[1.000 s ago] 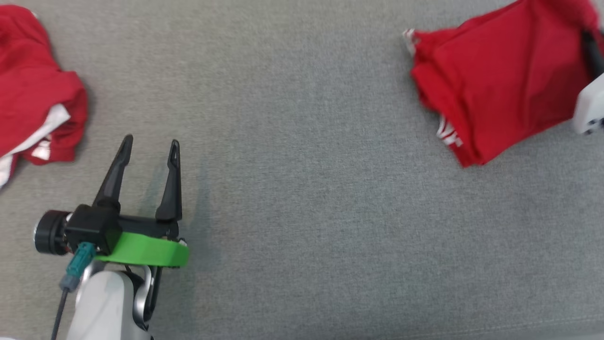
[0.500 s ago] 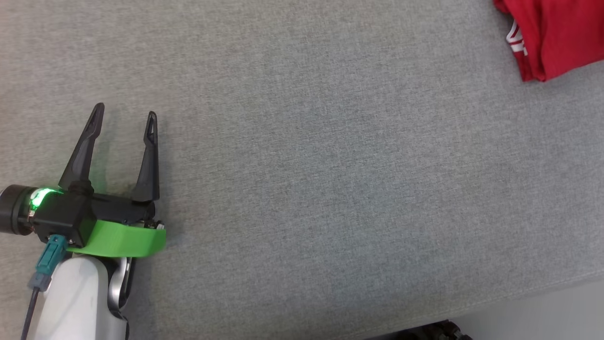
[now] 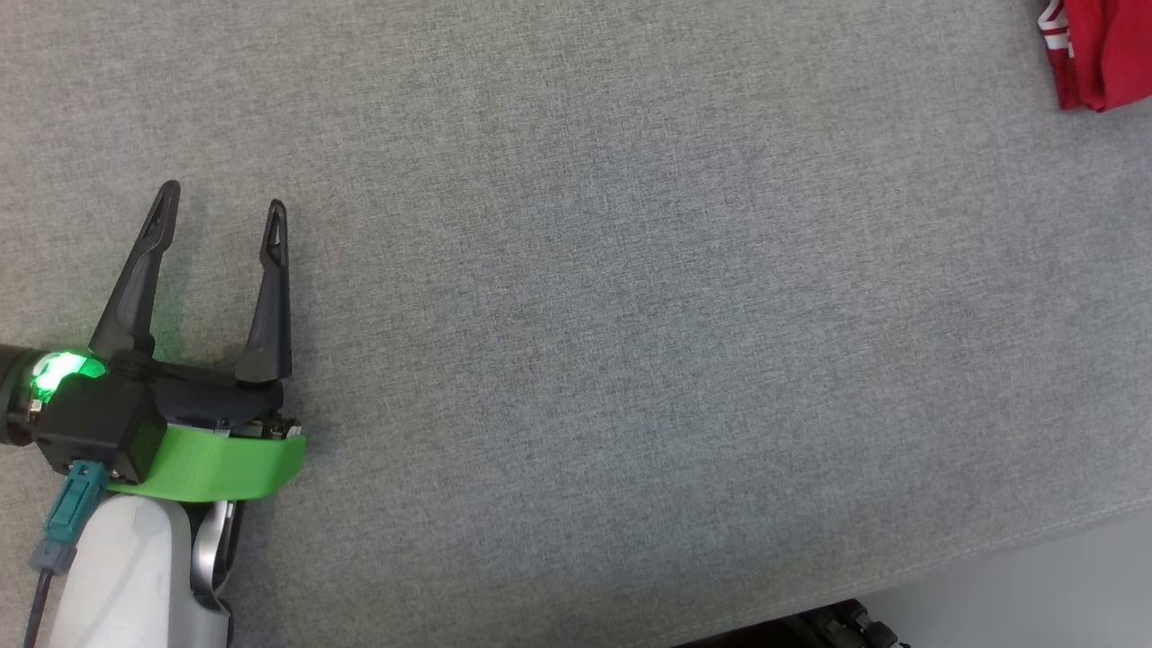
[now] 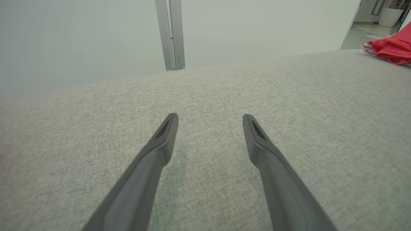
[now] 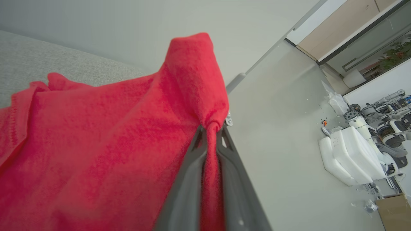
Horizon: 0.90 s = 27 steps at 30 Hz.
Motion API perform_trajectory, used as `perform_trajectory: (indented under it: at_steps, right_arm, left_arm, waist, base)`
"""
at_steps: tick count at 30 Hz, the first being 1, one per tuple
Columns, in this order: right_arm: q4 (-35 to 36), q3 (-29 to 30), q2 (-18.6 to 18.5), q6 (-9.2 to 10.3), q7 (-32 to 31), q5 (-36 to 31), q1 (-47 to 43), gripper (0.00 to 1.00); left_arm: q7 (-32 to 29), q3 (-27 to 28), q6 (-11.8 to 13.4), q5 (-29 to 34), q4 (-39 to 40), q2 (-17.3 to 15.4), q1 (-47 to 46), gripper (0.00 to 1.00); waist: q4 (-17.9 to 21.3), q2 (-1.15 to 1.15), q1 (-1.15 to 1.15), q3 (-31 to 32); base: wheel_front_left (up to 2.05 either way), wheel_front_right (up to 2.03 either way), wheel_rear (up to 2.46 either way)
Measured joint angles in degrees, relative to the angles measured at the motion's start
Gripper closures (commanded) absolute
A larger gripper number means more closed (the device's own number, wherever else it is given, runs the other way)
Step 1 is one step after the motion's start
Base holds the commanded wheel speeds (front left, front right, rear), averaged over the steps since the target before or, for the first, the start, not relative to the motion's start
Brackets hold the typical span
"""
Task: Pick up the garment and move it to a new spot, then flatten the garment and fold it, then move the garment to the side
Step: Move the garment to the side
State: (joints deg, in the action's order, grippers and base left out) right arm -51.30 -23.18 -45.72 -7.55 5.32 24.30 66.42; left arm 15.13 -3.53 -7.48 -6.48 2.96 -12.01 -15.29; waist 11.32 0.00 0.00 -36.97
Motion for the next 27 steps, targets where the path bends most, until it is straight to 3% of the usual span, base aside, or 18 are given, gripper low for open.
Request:
perform_trajectory:
  at_steps: [1,2,8,14,21,27]
  right_arm:
    - [-0.34,0.01,-0.01,0.0,1.12,-0.52,0.38,0.34]
    - [-0.82,0.14,0.0,0.0,1.96,-0.91,0.91,0.0]
    - [-3.79,0.58,1.2,0.0,6.53,-4.28,2.41,0.0]
    - [-1.86,0.26,4.54,0.0,9.21,-6.28,2.38,0.0]
    - [7.53,4.1,10.33,0.0,9.68,-6.23,-3.28,0.0]
    - [16.91,8.11,16.3,0.01,9.72,-7.72,-14.63,0.0]
  left_arm:
    - [0.01,0.0,0.0,0.01,0.13,-0.01,0.0,0.0]
    - [0.01,0.0,0.0,0.01,0.16,-0.01,0.0,0.0]
    - [0.01,0.12,0.0,0.0,-0.43,0.22,0.01,0.0]
    - [-0.01,0.9,0.11,-0.55,-2.69,1.6,1.2,0.0]
    - [0.0,2.91,0.29,-1.27,-4.86,3.71,4.28,0.0]
    - [0.0,4.89,0.46,-1.41,-5.38,5.04,7.95,0.0]
  waist:
    - [-0.01,0.0,0.0,-0.08]
    - [-0.04,0.0,0.0,-0.12]
    - [-0.24,0.0,0.0,0.74]
    - [-0.47,0.0,0.0,3.59]
    - [-1.22,0.0,0.0,8.98]
    - [-2.2,0.0,0.0,14.24]
  base:
    - [0.0,0.0,0.0]
    - [0.0,0.0,0.0]
    - [0.0,0.0,0.0]
    - [0.0,0.0,0.0]
    - [0.0,0.0,0.0]
    - [0.0,0.0,0.0]
